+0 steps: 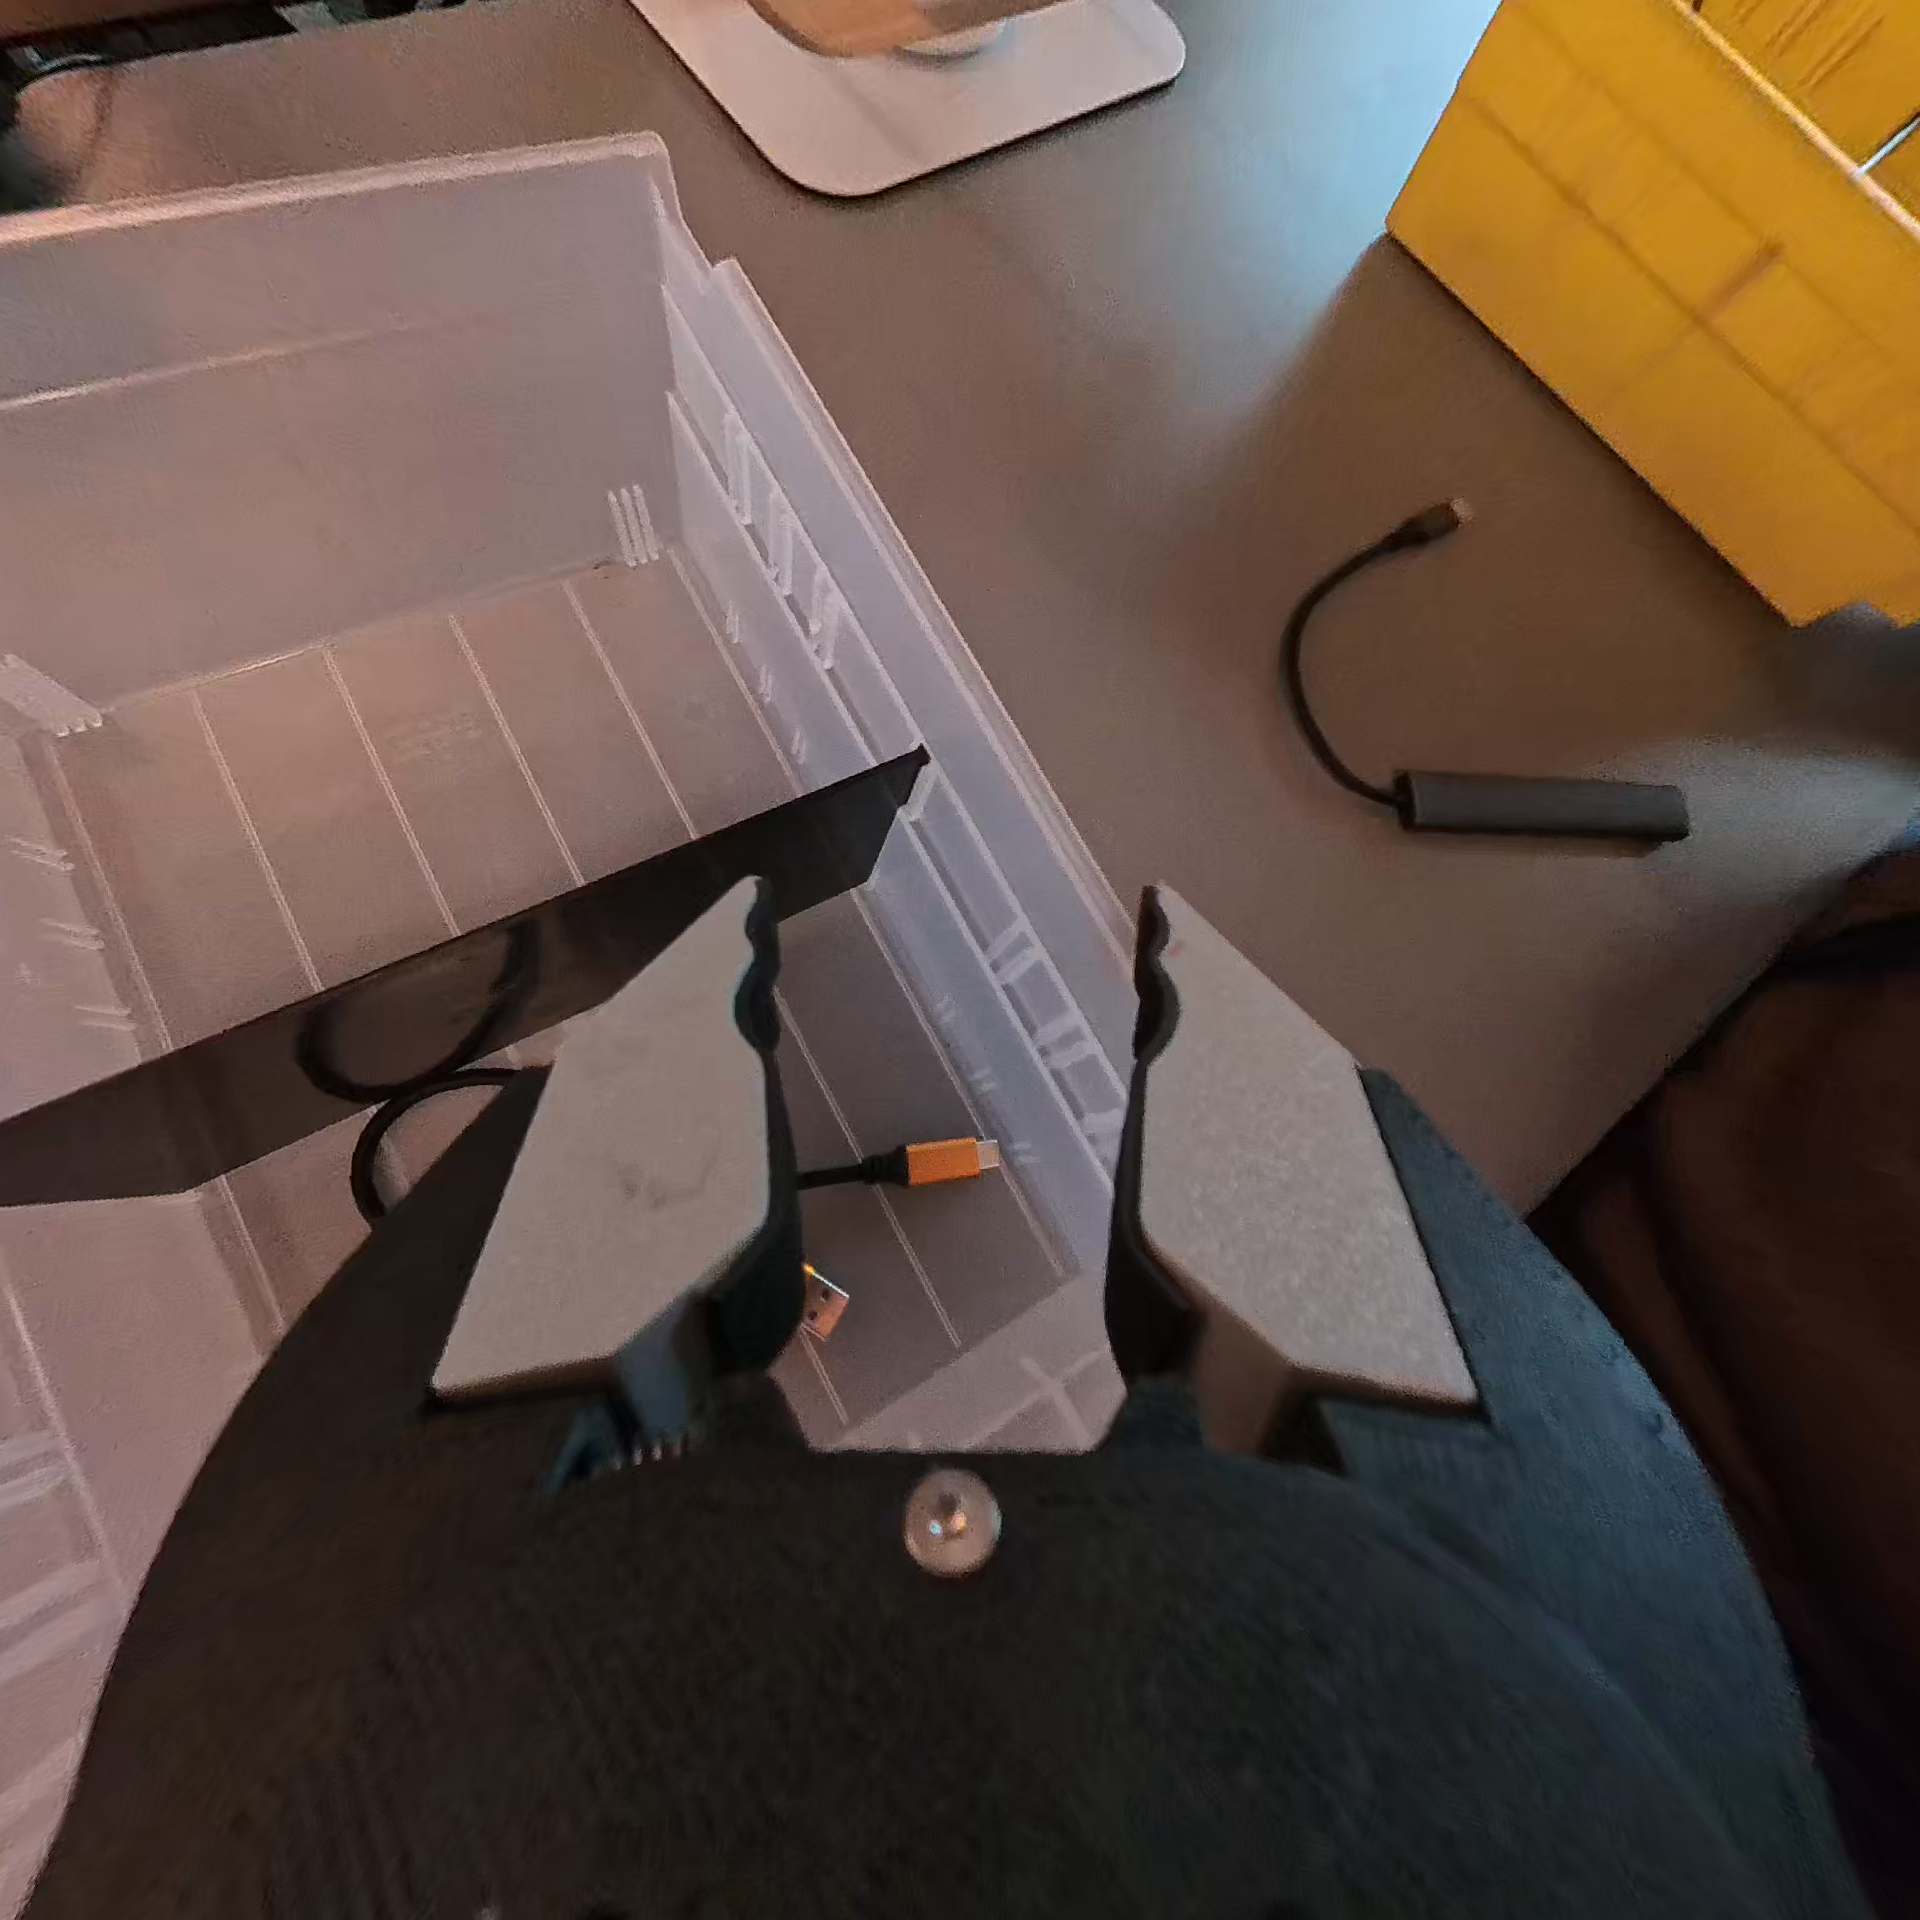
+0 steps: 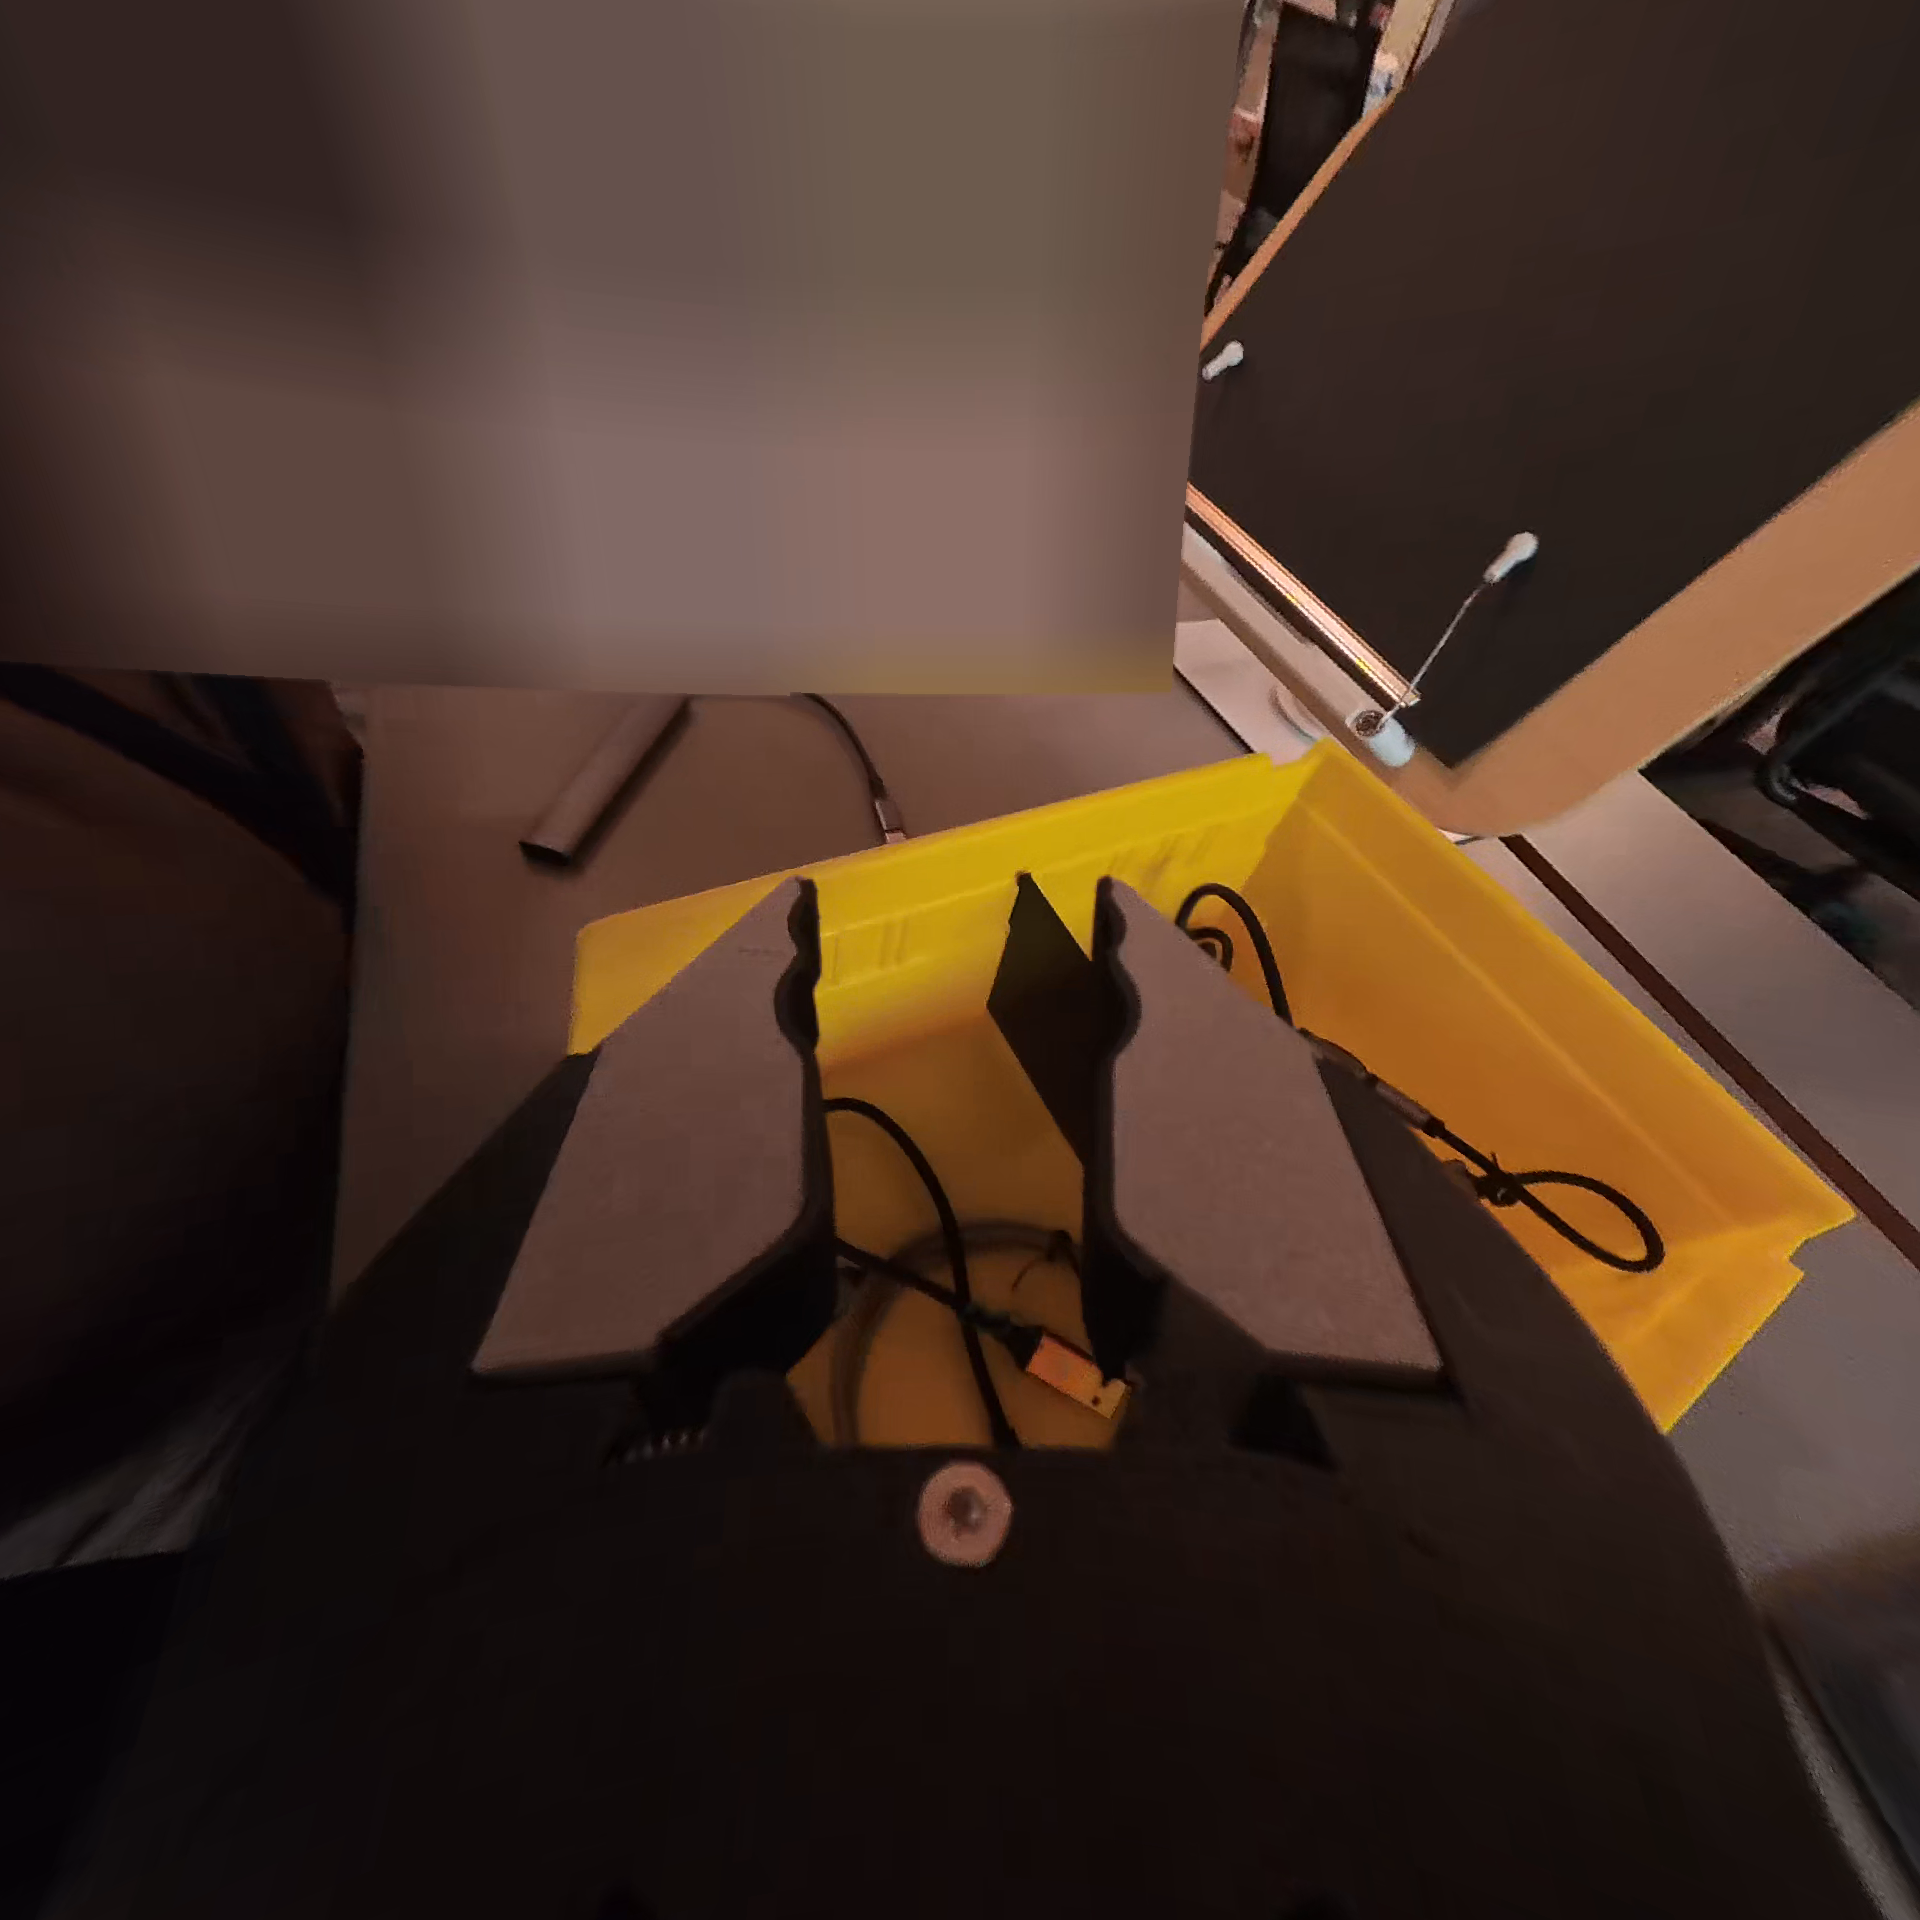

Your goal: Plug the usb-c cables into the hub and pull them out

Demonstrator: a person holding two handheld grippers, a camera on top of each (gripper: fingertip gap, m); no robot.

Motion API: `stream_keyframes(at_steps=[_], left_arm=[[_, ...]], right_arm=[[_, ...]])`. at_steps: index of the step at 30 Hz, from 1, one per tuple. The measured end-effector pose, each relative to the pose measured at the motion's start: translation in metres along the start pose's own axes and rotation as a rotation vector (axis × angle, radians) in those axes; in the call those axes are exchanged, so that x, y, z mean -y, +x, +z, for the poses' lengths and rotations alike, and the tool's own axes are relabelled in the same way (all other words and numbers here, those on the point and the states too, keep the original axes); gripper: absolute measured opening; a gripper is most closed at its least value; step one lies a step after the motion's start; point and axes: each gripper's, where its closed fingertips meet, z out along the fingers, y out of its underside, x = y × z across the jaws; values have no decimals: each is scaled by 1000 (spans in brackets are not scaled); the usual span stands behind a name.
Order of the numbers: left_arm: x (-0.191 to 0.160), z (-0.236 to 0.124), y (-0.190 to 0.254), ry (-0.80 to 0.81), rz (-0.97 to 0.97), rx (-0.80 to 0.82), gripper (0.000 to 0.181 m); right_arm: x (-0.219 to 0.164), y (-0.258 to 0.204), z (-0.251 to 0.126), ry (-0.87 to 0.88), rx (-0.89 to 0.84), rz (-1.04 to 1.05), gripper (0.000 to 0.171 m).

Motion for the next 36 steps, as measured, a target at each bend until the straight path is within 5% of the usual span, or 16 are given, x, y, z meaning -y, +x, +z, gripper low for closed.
stream_keyframes(at_steps=[11, 15, 24, 36], left_arm=[[-12, -21, -45, 40, -148, 46, 62], [-28, -8, -64, -80, -110, 144, 62], [-76, 33, -61, -559, 155, 15, 66], [-93, 16, -61, -698, 425, -138, 62]], right_arm=[[-10, -10, 0, 5, -4, -12, 47], [-2, -6, 0, 11, -14, -24, 46], [1, 11, 11, -17, -9, 26, 46], [3, 13, 16, -48, -13, 65, 45]])
